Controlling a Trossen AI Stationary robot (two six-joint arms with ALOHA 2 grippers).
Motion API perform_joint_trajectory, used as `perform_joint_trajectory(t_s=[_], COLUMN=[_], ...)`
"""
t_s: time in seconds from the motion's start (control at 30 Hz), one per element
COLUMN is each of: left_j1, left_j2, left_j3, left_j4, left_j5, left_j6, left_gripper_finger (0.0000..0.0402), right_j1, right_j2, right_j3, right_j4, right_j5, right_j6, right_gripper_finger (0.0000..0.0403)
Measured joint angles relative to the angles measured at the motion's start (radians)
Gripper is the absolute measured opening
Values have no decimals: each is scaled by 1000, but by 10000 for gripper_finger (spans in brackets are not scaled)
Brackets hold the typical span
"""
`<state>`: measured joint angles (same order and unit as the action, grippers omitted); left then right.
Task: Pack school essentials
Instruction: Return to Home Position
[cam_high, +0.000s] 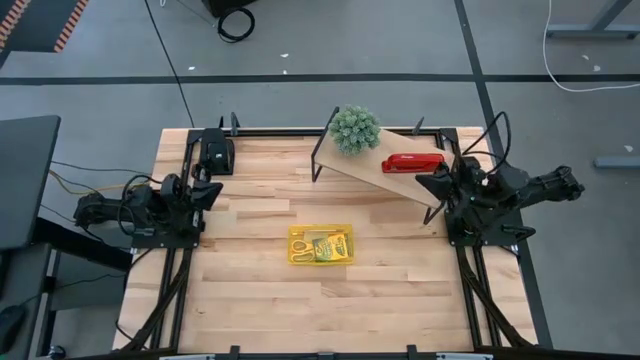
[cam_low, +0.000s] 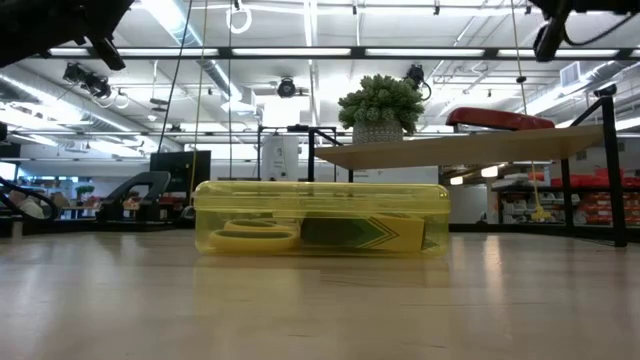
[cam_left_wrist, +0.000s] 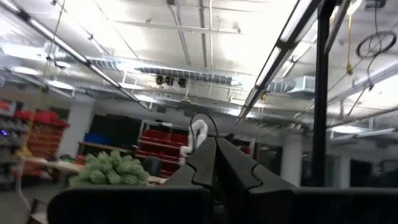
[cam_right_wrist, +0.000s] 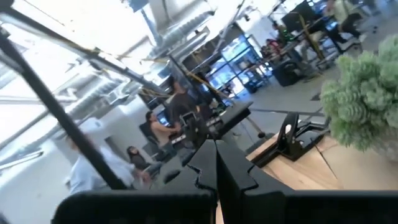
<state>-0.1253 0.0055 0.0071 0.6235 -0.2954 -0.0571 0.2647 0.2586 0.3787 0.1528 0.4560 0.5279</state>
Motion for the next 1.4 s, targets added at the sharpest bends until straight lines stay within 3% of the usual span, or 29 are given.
perform_joint_trajectory(t_s=[0.37,0.57,0.7,1.07,1.27,1.4], left_j1=[0,0,0,0,0,0], left_j2=[0,0,0,0,0,0], left_j3=[0,0,0,0,0,0], left_j4=[0,0,0,0,0,0], left_j5=[0,0,0,0,1,0], left_j6=[51,38,36,35,35,34], left_gripper_finger=[35,26,23,36,28,23], right_j1=[-62,-62,-63,-63,-60,-60], right_j2=[-142,-146,-142,-134,-139,-166], right_j3=[-185,-214,-212,-201,-200,-268], right_j4=[0,-5,-56,-5,115,134], right_j5=[-172,-173,-116,-114,-138,-187], right_j6=[-68,-68,-5,63,-135,-136], right_gripper_finger=[6,6,6,6,6,6])
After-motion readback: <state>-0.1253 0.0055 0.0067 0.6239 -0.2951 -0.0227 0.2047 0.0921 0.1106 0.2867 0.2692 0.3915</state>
